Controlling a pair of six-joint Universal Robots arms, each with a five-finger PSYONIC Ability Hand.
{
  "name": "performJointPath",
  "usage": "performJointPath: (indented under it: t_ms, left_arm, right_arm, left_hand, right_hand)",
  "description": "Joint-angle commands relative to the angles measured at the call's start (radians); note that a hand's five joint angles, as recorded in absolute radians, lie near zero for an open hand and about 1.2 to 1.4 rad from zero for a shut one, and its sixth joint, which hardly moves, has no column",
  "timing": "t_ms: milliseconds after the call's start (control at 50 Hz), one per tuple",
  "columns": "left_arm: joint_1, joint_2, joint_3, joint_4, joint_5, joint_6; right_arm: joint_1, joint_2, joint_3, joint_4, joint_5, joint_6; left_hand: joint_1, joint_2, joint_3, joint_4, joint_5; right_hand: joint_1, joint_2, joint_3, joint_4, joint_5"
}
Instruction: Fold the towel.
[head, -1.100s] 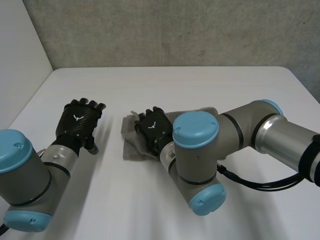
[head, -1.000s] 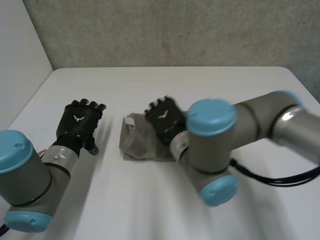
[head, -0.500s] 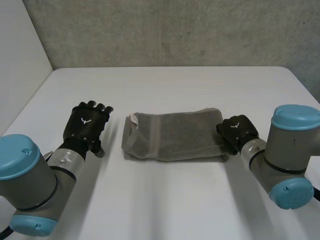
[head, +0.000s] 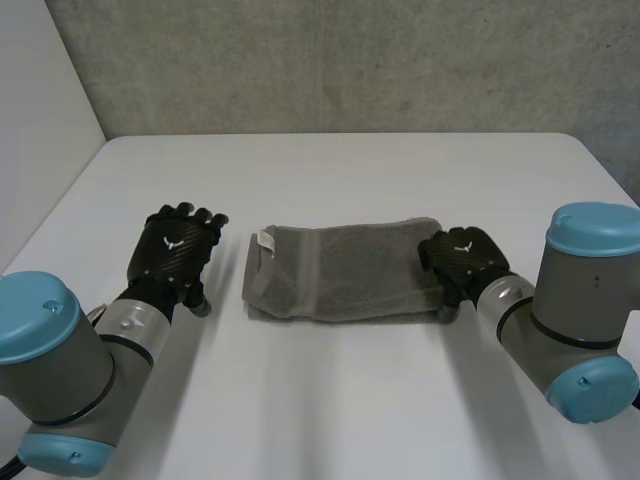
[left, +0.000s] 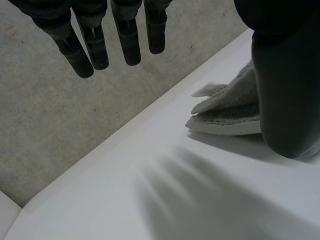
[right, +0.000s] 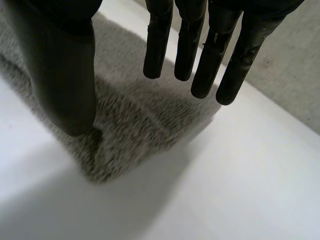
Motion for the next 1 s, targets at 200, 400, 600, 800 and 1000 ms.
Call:
performJointPath:
  t_ms: [200, 400, 600, 800, 1000]
  left_arm:
    - [0.001, 0.0, -0.003, 0.001, 0.0, 0.001]
    - [0.001, 0.016, 0.02, -0.001, 0.0, -0.003]
    - [-0.035, 0.072, 0.118, 0.001, -0.014, -0.109]
    - [-0.064, 0.067, 0.187, -0.027, -0.037, -0.339]
    - [-0.159, -0.023, 0.224, -0.091, -0.051, -0.367]
  right_arm:
    - [-0.041, 0.042, -0.007, 0.041, 0.025, -0.036]
    - [-0.133, -0.085, 0.003, 0.075, 0.088, -0.274]
    - [0.299, -0.04, -0.12, 0.067, 0.096, -0.272]
    - [0.455, 0.035, -0.1, 0.027, 0.093, -0.262]
    - [0.278, -0.085, -0.079, 0.004, 0.111, -0.15]
  left_hand:
    - [-0.036, -0.041, -0.038, -0.031, -0.225]
    - [-0.051, -0.056, -0.053, -0.046, -0.239]
    - [-0.045, -0.05, -0.047, -0.04, -0.233]
    - [-0.033, -0.038, -0.035, -0.028, -0.222]
    - [-0.022, -0.027, -0.023, -0.016, -0.21]
  right_hand:
    - [0.834, 0.829, 0.835, 0.832, 0.856]
    - [0.834, 0.829, 0.835, 0.832, 0.856]
    - [0.834, 0.829, 0.835, 0.832, 0.856]
    - [-0.388, -0.392, -0.387, -0.389, -0.366]
    - [-0.388, -0.392, -0.387, -0.389, -0.366]
